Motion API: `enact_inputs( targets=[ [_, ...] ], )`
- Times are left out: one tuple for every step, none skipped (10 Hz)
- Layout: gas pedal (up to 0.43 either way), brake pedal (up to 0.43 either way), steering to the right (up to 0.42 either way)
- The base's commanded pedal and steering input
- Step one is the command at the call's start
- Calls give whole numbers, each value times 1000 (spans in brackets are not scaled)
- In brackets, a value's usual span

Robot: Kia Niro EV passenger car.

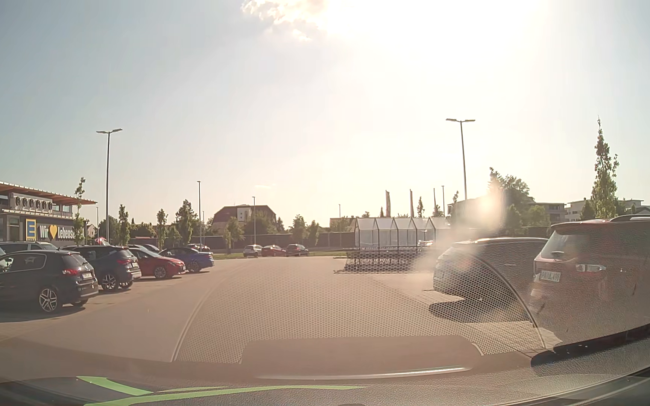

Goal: Follow the waypoints while adhering to traffic rules and regulations

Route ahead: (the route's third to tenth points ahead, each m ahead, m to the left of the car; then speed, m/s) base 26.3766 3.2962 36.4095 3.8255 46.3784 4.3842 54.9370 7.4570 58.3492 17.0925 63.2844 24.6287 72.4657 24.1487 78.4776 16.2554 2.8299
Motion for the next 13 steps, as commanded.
enact_inputs(
  targets=[
    [98,0,6],
    [98,0,-29],
    [98,0,-55],
    [98,0,-56],
    [98,0,-51],
    [98,0,-45],
    [98,0,-43],
    [98,0,-42],
    [98,0,-42],
    [98,0,-39],
    [98,0,-33],
    [98,0,-27],
    [98,0,-20]
  ],
)
